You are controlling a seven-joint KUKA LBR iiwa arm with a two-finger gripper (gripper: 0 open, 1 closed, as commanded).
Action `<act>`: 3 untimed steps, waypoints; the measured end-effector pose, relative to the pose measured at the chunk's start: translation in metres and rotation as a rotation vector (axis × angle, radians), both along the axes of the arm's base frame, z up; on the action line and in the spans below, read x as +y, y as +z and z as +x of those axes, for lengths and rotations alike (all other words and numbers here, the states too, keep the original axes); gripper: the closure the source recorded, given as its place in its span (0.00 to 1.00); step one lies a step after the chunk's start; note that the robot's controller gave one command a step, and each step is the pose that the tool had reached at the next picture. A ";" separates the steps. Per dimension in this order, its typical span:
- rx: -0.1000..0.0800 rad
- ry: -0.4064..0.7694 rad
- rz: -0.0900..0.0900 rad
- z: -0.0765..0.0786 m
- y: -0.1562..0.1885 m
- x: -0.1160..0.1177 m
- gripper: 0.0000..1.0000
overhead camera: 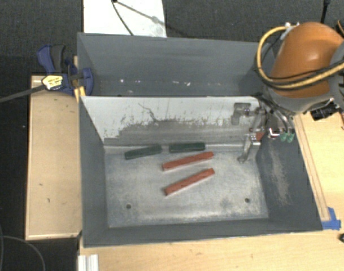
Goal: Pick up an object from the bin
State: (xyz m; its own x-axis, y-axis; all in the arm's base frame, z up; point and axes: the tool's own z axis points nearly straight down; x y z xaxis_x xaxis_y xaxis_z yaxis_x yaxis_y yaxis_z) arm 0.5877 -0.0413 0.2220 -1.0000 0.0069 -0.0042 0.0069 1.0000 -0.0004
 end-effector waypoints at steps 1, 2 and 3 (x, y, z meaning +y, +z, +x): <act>0.009 0.338 0.002 -0.029 -0.148 0.022 0.00; 0.004 0.433 0.004 -0.054 -0.152 0.089 0.00; 0.003 0.427 0.000 -0.053 -0.152 0.084 1.00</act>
Offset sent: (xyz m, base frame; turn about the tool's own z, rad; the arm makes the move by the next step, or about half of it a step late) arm -0.0271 0.0210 -0.1453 -0.3384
